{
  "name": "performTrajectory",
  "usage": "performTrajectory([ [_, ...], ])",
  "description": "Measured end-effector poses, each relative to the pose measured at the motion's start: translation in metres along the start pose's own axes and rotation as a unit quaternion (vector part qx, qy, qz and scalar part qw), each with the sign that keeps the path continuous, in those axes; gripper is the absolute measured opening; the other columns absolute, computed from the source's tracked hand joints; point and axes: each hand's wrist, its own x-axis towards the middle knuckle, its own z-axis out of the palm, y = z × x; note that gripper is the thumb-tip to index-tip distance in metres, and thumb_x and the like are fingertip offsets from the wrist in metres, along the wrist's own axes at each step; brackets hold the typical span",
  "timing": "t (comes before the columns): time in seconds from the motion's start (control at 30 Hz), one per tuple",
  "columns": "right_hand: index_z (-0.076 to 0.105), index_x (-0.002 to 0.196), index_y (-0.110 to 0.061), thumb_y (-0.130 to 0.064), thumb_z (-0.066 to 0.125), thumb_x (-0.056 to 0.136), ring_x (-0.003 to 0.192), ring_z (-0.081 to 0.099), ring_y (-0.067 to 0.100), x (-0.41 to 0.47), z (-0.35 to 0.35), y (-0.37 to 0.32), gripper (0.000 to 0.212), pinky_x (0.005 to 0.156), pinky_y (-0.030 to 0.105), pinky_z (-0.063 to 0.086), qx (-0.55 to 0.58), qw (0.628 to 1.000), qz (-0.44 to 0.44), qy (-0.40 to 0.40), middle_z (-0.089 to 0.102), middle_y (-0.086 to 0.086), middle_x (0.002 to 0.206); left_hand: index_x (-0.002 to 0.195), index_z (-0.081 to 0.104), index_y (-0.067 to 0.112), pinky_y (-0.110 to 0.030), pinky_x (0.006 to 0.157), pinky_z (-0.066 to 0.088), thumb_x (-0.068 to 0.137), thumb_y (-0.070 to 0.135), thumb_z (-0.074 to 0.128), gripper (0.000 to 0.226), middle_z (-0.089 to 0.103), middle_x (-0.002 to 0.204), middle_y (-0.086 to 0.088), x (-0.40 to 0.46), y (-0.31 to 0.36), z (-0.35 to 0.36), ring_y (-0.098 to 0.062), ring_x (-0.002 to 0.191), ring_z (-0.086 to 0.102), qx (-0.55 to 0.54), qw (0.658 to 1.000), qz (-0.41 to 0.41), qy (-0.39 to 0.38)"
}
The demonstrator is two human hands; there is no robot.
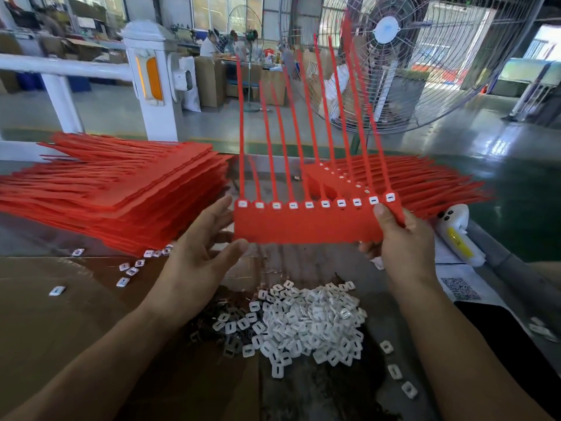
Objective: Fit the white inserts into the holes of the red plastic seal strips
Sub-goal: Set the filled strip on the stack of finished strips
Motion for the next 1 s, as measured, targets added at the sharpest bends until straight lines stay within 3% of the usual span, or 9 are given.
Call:
performTrajectory([
  [0.1, 0.067, 0.094, -0.016, -0.022, 0.057, 0.106, 0.047, 0.066, 0.022, 0.007, 0.001, -0.003, 0.016, 0.048, 0.035, 0.058, 0.062, 0.997, 0.029, 0.038, 0.070, 0.006, 0.057, 0.151, 0.039, 0.037, -0.029, 0.086, 0.057, 0.091, 0.035, 0.068, 0.067, 0.058, 0.138, 0.021, 0.000, -0.003, 0.000, -0.008, 0.118, 0.062, 0.023, 1.000, -0.001, 0.006],
  [0.23, 0.062, 0.094, -0.012, -0.010, 0.047, 0.108, 0.055, 0.073, 0.019, 0.016, 0.002, -0.004, 0.021, 0.051, 0.028, 0.059, 0.167, 0.979, 0.103, 0.050, 0.071, 0.006, 0.058, 0.142, 0.050, 0.035, -0.022, 0.079, 0.056, 0.089, 0.039, 0.068, 0.056, 0.063, 0.128, 0.017, -0.002, -0.003, 0.002, -0.012, 0.107, 0.066, 0.033, 0.999, -0.010, 0.009],
  [0.43, 0.055, 0.117, -0.001, -0.001, 0.042, 0.108, 0.065, 0.076, 0.022, 0.021, 0.000, 0.000, 0.016, 0.061, 0.031, 0.064, 0.265, 0.952, 0.143, 0.062, 0.071, 0.016, 0.086, 0.128, 0.060, 0.042, -0.029, 0.080, 0.057, 0.092, 0.039, 0.066, 0.036, 0.067, 0.119, 0.020, -0.003, -0.002, 0.002, -0.008, 0.103, 0.067, 0.079, 0.996, -0.026, 0.013],
  [0.5, 0.057, 0.114, -0.003, -0.001, 0.042, 0.108, 0.069, 0.077, 0.023, 0.021, -0.002, 0.000, 0.017, 0.063, 0.030, 0.063, 0.273, 0.949, 0.147, 0.057, 0.070, 0.016, 0.093, 0.123, 0.063, 0.042, -0.028, 0.080, 0.055, 0.095, 0.036, 0.066, 0.029, 0.068, 0.117, 0.021, -0.004, -0.002, 0.003, -0.007, 0.101, 0.067, 0.104, 0.994, -0.025, 0.007],
  [0.63, 0.059, 0.100, -0.010, 0.001, 0.040, 0.108, 0.069, 0.077, 0.022, 0.020, -0.001, 0.000, 0.023, 0.062, 0.029, 0.063, 0.261, 0.953, 0.138, 0.063, 0.071, 0.014, 0.090, 0.117, 0.066, 0.041, -0.026, 0.081, 0.055, 0.096, 0.029, 0.066, 0.024, 0.069, 0.113, 0.021, -0.005, 0.000, 0.005, -0.003, 0.097, 0.066, 0.126, 0.992, -0.032, 0.000],
  [0.83, 0.060, 0.106, -0.012, 0.000, 0.042, 0.108, 0.073, 0.078, 0.024, 0.020, -0.004, 0.002, 0.022, 0.064, 0.030, 0.063, 0.271, 0.951, 0.143, 0.048, 0.071, 0.012, 0.094, 0.114, 0.068, 0.038, -0.027, 0.080, 0.056, 0.096, 0.029, 0.066, 0.020, 0.070, 0.107, 0.021, -0.005, 0.002, 0.005, -0.002, 0.095, 0.067, 0.143, 0.989, -0.036, 0.005],
  [1.0, 0.057, 0.101, -0.013, 0.001, 0.046, 0.107, 0.063, 0.075, 0.021, 0.021, -0.004, 0.000, 0.019, 0.058, 0.029, 0.062, 0.302, 0.944, 0.133, 0.029, 0.065, 0.005, 0.084, 0.113, 0.068, 0.038, -0.019, 0.076, 0.054, 0.096, 0.031, 0.065, 0.019, 0.069, 0.103, 0.024, -0.006, 0.005, 0.004, -0.001, 0.094, 0.066, 0.150, 0.988, -0.035, 0.007],
])
